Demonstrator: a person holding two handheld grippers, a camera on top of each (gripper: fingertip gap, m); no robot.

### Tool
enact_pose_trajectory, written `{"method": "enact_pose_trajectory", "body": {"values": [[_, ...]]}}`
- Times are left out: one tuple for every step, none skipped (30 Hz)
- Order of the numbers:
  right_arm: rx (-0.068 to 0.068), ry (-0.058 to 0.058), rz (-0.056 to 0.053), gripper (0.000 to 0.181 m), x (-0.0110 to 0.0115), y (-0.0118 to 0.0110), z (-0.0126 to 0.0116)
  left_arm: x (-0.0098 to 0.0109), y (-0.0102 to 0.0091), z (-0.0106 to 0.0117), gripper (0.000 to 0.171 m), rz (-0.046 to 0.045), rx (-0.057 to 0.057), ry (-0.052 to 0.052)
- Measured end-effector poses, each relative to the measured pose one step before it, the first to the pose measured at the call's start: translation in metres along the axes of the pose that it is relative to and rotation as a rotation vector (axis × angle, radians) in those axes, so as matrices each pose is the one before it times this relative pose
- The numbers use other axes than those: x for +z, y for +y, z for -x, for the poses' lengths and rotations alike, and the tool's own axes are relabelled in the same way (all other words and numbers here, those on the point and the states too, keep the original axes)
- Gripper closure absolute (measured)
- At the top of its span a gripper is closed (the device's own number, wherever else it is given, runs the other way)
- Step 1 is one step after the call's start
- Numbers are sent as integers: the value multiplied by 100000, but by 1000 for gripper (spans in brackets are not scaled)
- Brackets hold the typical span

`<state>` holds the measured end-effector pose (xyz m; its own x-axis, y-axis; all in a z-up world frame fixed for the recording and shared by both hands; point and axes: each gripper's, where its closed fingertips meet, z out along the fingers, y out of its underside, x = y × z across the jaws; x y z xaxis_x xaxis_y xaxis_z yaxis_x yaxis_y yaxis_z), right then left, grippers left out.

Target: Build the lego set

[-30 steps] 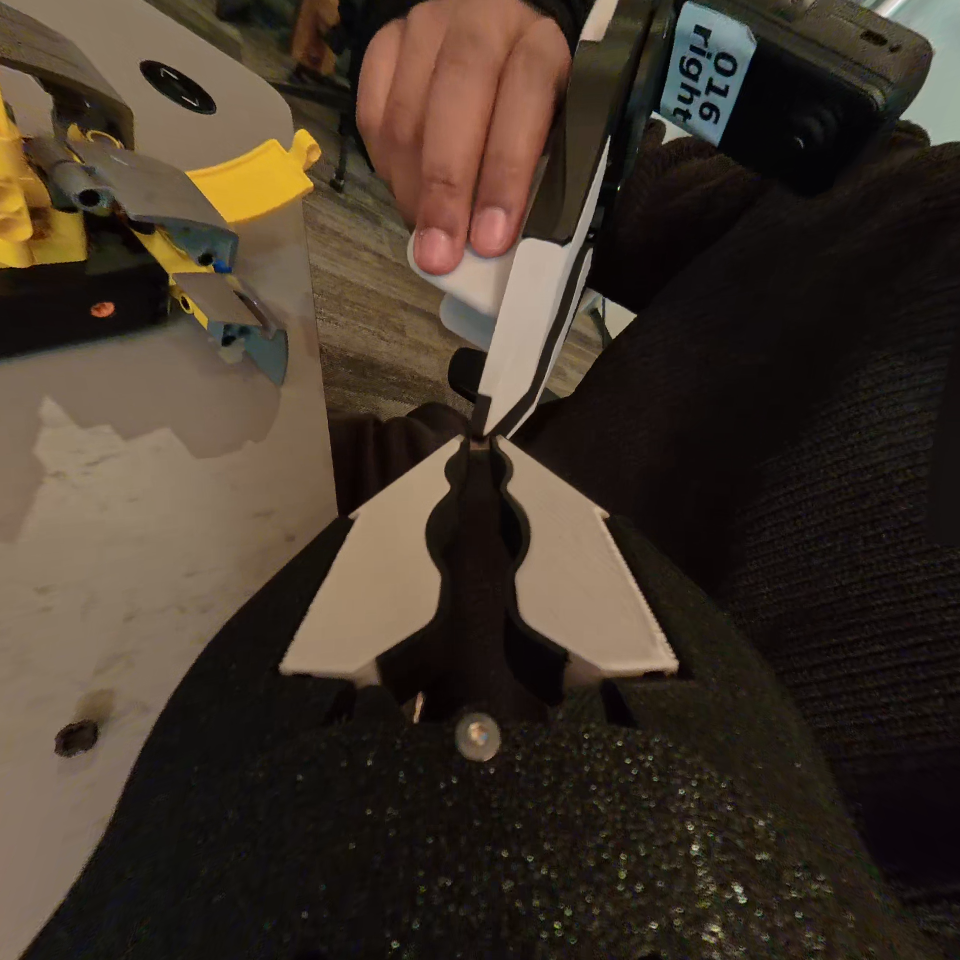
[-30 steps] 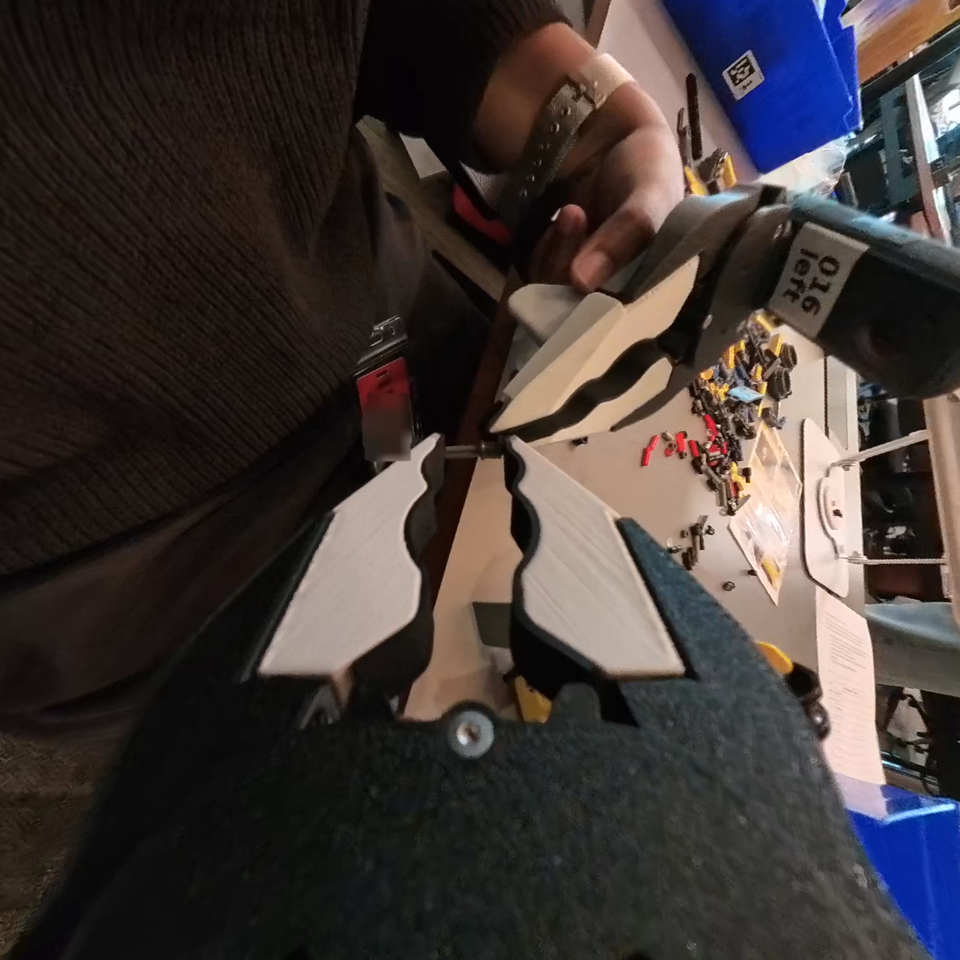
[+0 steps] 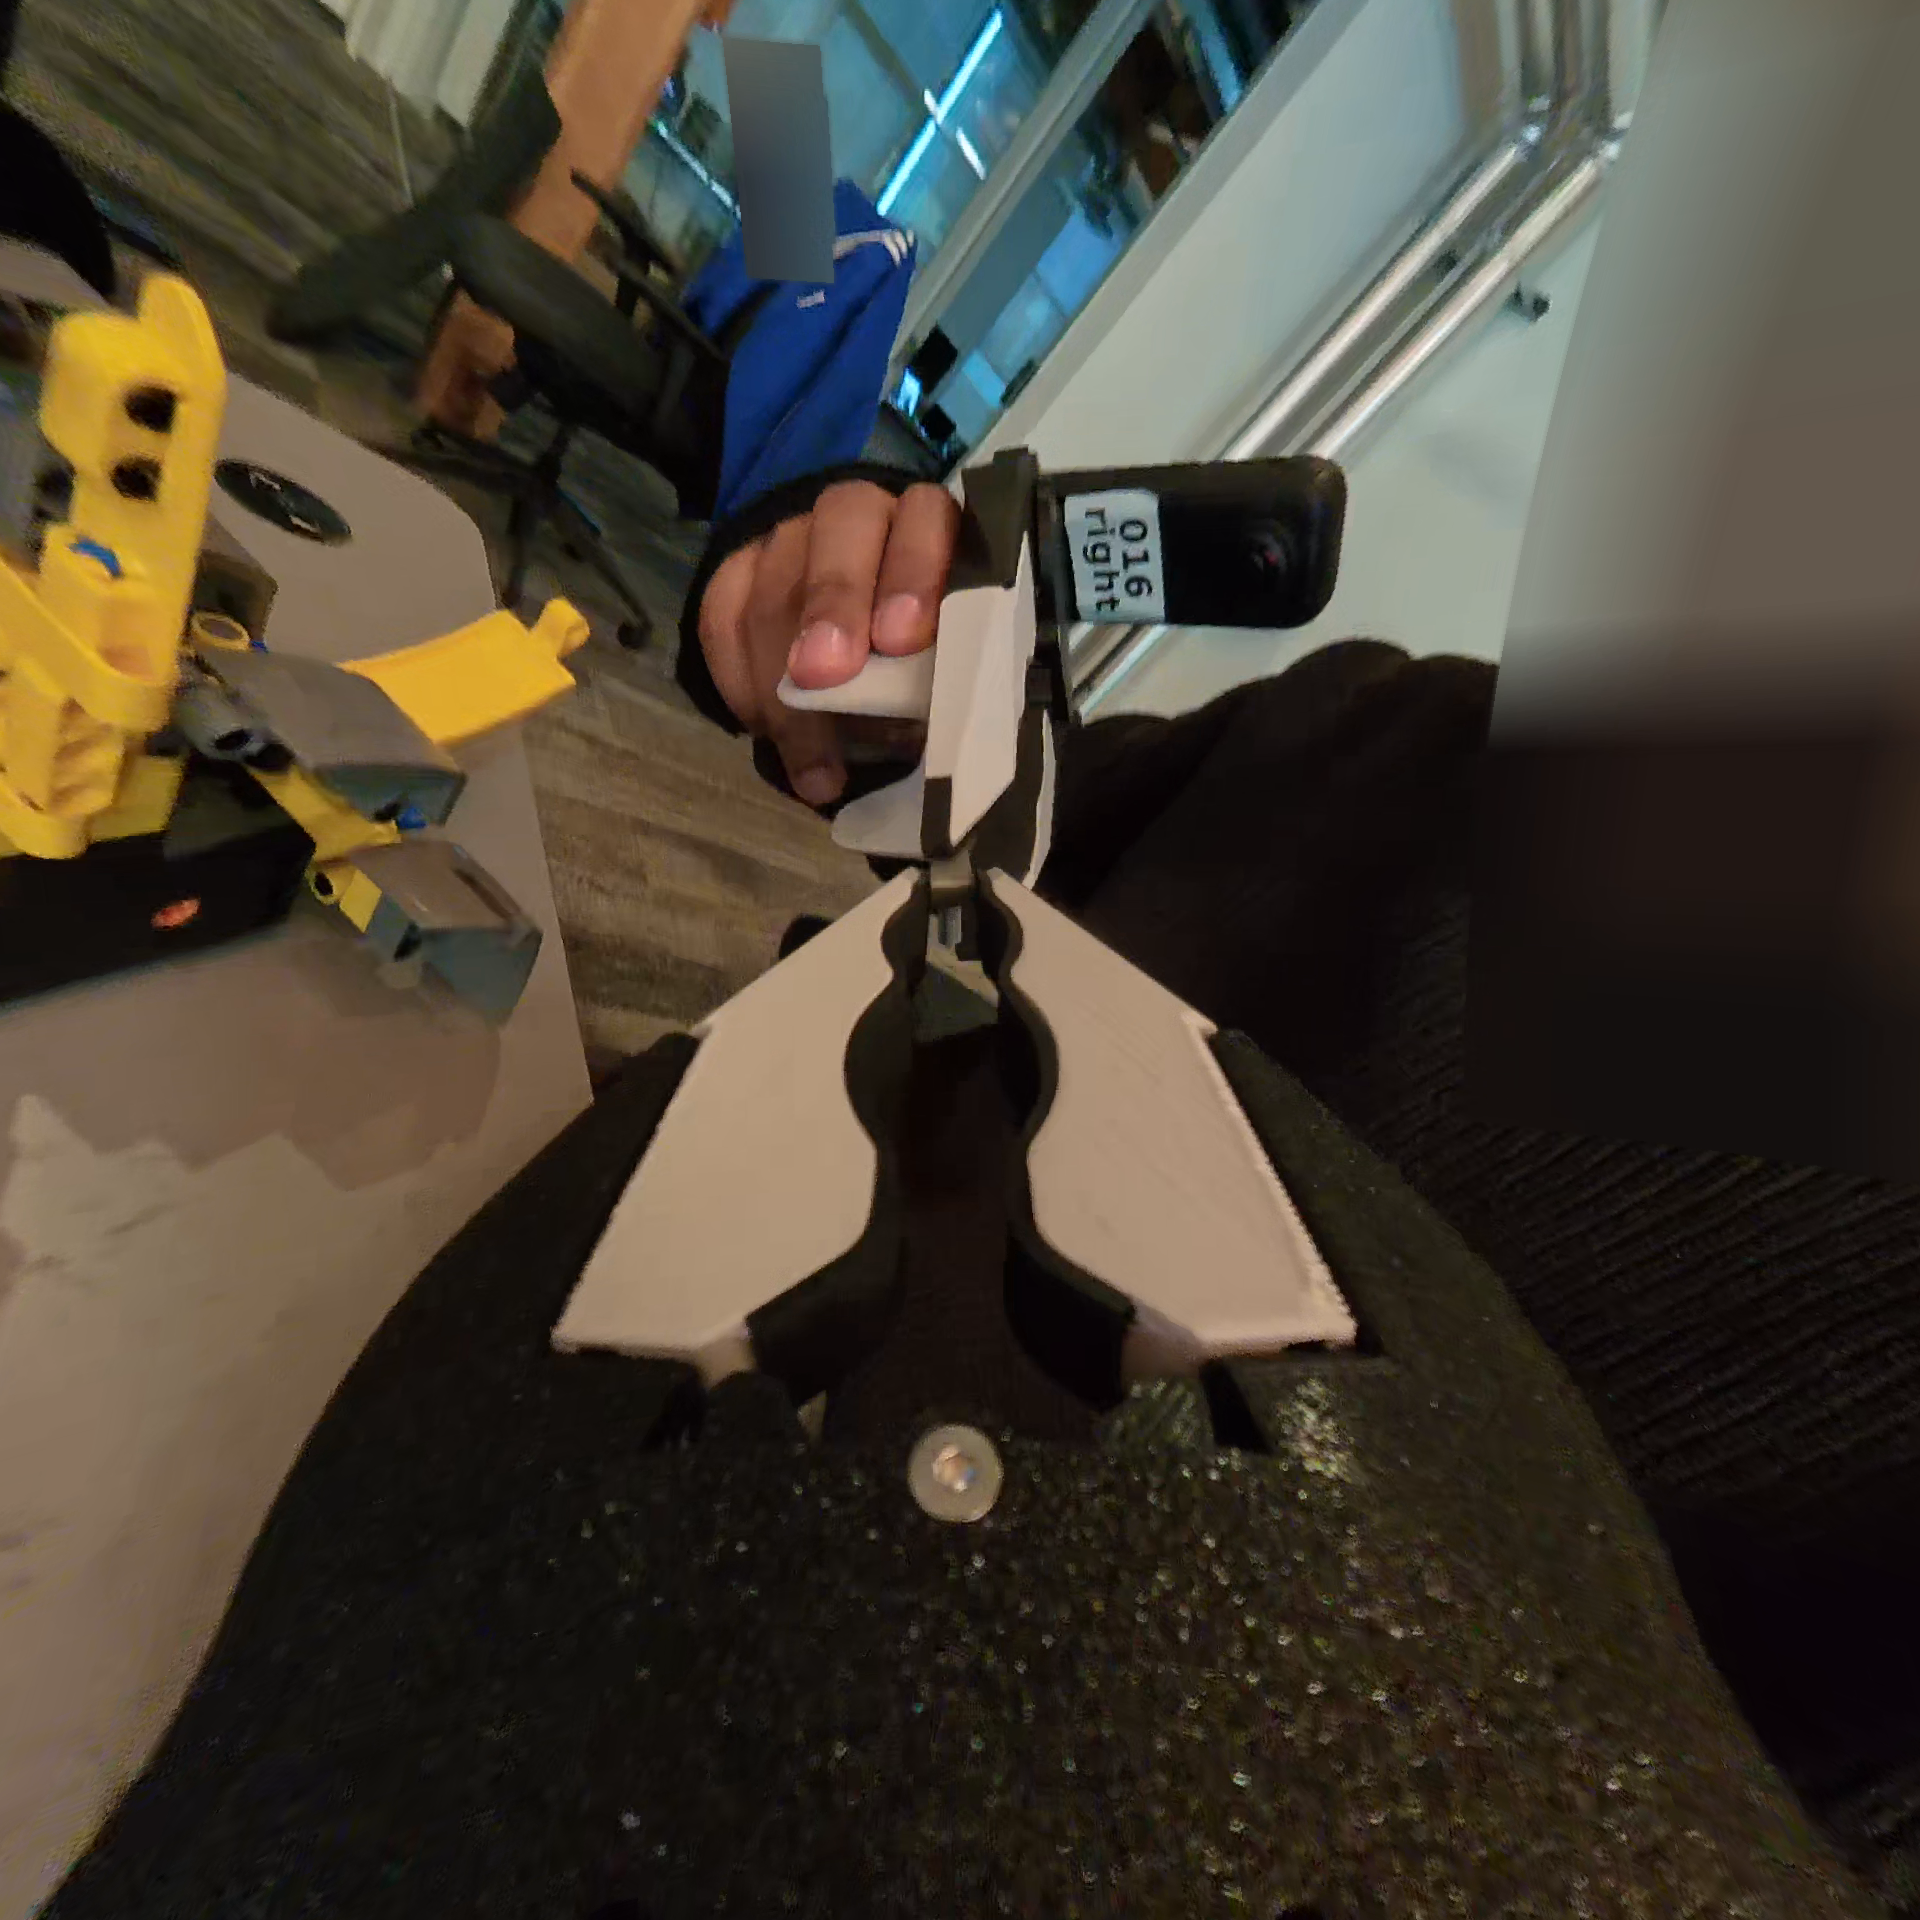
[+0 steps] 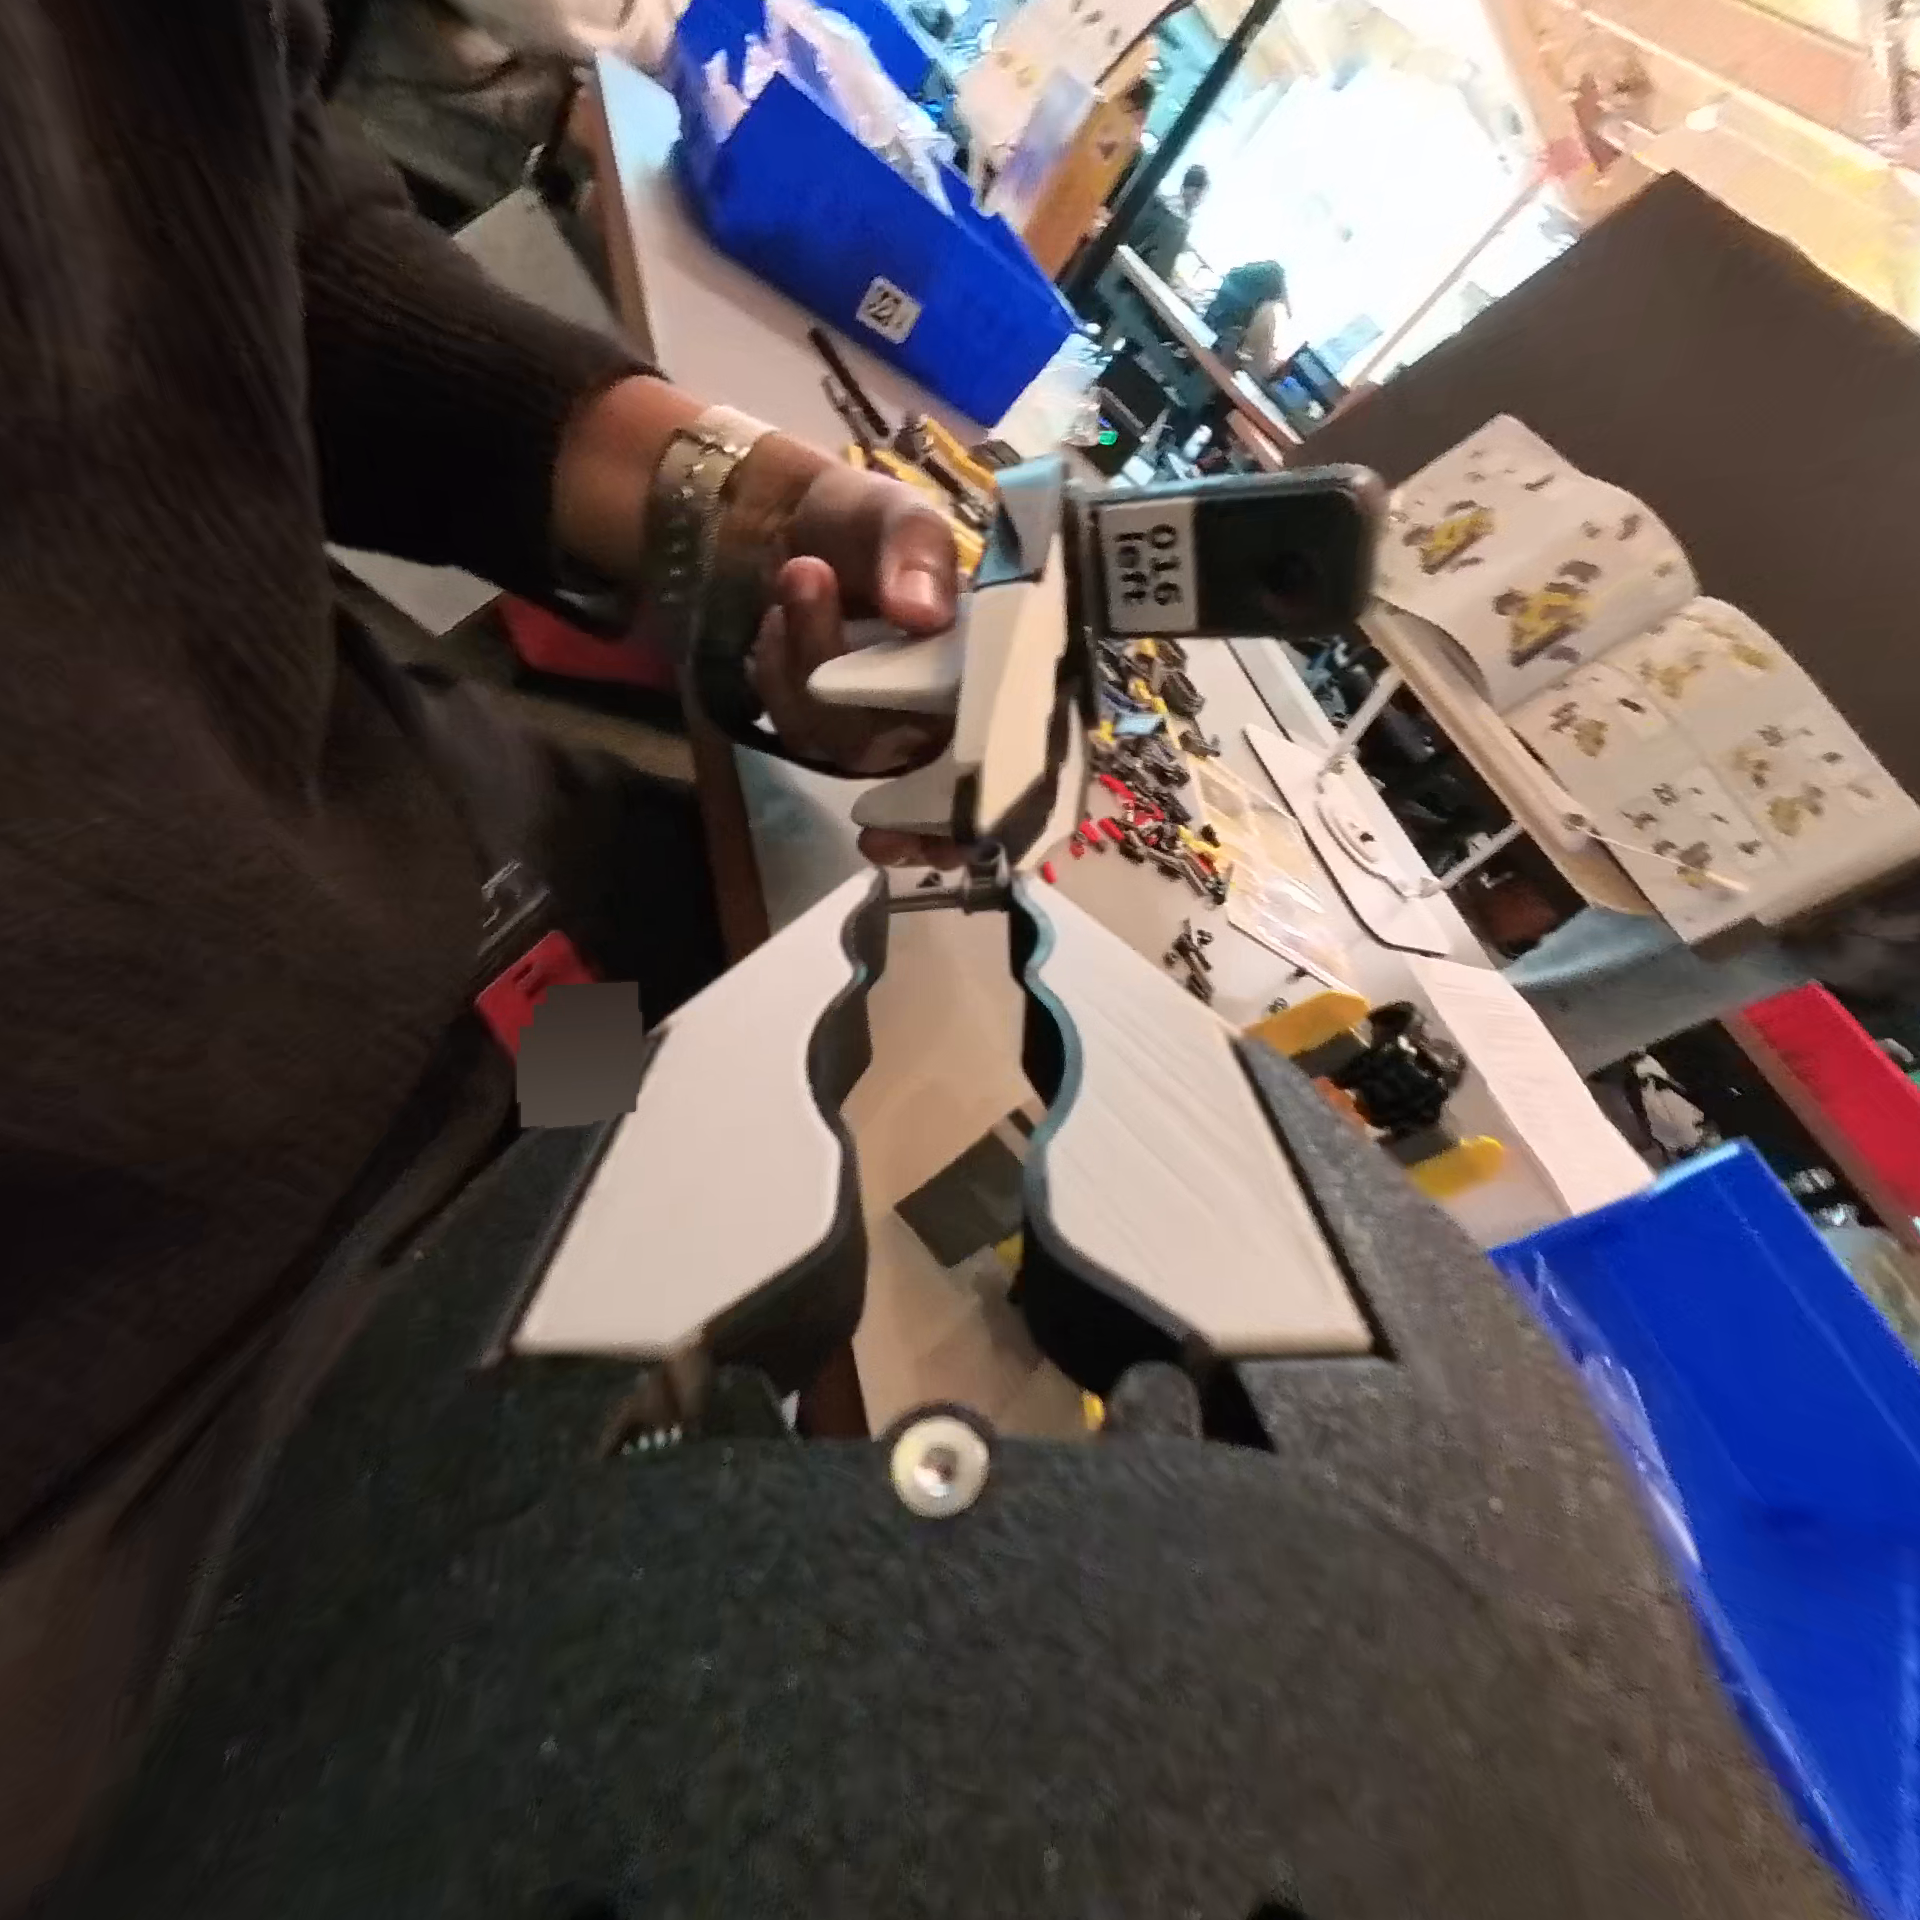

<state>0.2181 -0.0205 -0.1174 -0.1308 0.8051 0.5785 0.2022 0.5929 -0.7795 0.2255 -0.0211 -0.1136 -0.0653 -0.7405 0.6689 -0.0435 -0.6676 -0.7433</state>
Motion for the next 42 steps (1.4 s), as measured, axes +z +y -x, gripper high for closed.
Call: {"method": "enact_pose_trajectory", "body": {"values": [[2151, 2612, 42, 159, -174, -7, -365, -9, -113, -90, 161, -1220, -196, 77], [2420, 3249, 462, 159, -175, 95, -478, 4, 93, 10, 157, -231, -25, -541], [2833, 3787, 473, 159, -207, 133, -590, -11, 161, 152, 152, -122, 544, -1695], [3366, 4398, 90, 159, -229, 100, -721, -21, 207, 207, 150, 141, 994, -2172], [4051, 5020, -299, 159, -244, 50, -891, -29, 187, 147, 150, 355, 1552, -1957], [4438, 4617, -461, 159, -203, 33, -912, -52, 1, 267, 149, -205, 2183, -2869], [4279, 4461, -94, 159, -115, 59, -1005, -72, -223, 505, 149, -1092, 2783, -4494], [4155, 4735, 948, 159, 29, 191, -1151, -100, -484, 602, 148, -2181, 3253, -5020], [4625, 3654, 2488, 159, 208, 371, -1095, -124, -729, 722, 148, -3231, 3047, -5593], [5517, 2043, 3719, 159, 367, 497, -913, -94, -858, 915, 148, -3580, 2758, -6541], [5844, 36, 3878, 159, 461, 480, -622, -56, -828, 976, 148, -3326, 2838, -6624], [5333, -2239, 3140, 159, 505, 311, -292, -2, -754, 964, 148, -2997, 2984, -6298], [4845, -2318, 1846, 159, 463, 44, -244, 65, -615, 931, 148, -2489, 3454, -5957], [4221, -1286, 570, 159, 401, -150, -314, 118, -452, 958, 148, -1831, 3773, -6076], [3229, -1469, 245, 159, 386, -185, -214, 127, -397, 869, 148, -1985, 4825, -5868], [2843, -845, 958, 159, 398, -14, -240, 22, -562, 574, 148, -4100, 6276, -4839], [2707, 28, 2378, 159, 387, 293, -332, -75, -574, 237, 148, -5161, 6631, -3594], [2134, -492, 3298, 159, 381, 509, -202, -66, -458, 19, 148, -4170, 5730, -2653], [1993, -826, 2820, 159, 331, 472, -98, 45, -191, -213, 148, -1554, 4862, -987], [1885, -1111, 1996, 159, 277, 367, 26, 159, 240, -267, 148, 1403, 3979, -342], [1159, -1422, 1569, 159, 227, 298, 114, 270, 661, -78, 148, 3692, 3425, -1123], [536, -634, 1159, 159, 161, 211, 16, 323, 770, 85, 147, 4131, 2711, -1834], [-30, 383, 844, 159, 101, 148, -103, 193, 202, 45, 147, 1116, 914, -1362], [-723, 826, 895, 159, 65, 149, -158, 113, -30, -16, 147, 166, 375, -278], [-1317, 1250, 817, 159, 27, 113, -223, 98, -52, 17, 147, -412, -662, 160], [-1600, 1698, 423, 159, -12, 39, -299, 83, -94, -11, 147, -734, -1363, 765], [-1357, 1632, -55, 159, -33, -50, -338, 63, -65, 14, 147, -506, -1466, 1046], [-621, 683, -577, 159, -27, -130, -228, 33, -31, 72, 147, -237, -1666, 885], [202, -599, -1122, 160, 12, -184, -58, -14, -39, 107, 147, -260, -2001, 956], [542, -1294, -1417, 160, 46, -180, 41, -31, -34, 164, 147, -299, -2320, 794], [207, -1256, -1271, 160, 70, -164, 35, -37, -64, 204, 147, -487, -2649, 641], [-475, -869, -797, 159, 84, -103, -19, -35, -174, 282, 146, -1308, -2949, 288], [-879, -103, -55, 159, 88, 24, -132, -30, -216, 222, 146, -1581, -2971, 514], [-566, 689, 1094, 159, 83, 252, -279, 1, -123, 178, 146, -773, -2821, 519], [-46, 608, 1890, 159, 89, 445, -284, 35, 15, 183, 146, 97, -1674, -2], [681, -298, 1349, 159, 56, 406, -164, 58, 68, 237, 145, 407, -791, -788], [1605, -1717, -85, 159, 11, 120, 33, 37, 39, 179, 145, 381, -225, -656], [1838, -2737, -1531, 159, -55, -188, 202, 19, -2, 159, 145, 29, -476, -546], [1535, -3054, -2441, 160, -69, -424, 281, 49, -25, 142, 145, -117, -769, -202], [1423, -2819, -2137, 160, -23, -413, 279, 99, 2, 139, 145, 133, -1175, 44], [1200, -1738, -990, 160, 36, -240, 111, 110, 62, 8, 145, 495, -1270, 820], [444, -357, 300, 160, 128, -16, -77, 99, 81, -32, 145, 560, -1179, 809]]}}
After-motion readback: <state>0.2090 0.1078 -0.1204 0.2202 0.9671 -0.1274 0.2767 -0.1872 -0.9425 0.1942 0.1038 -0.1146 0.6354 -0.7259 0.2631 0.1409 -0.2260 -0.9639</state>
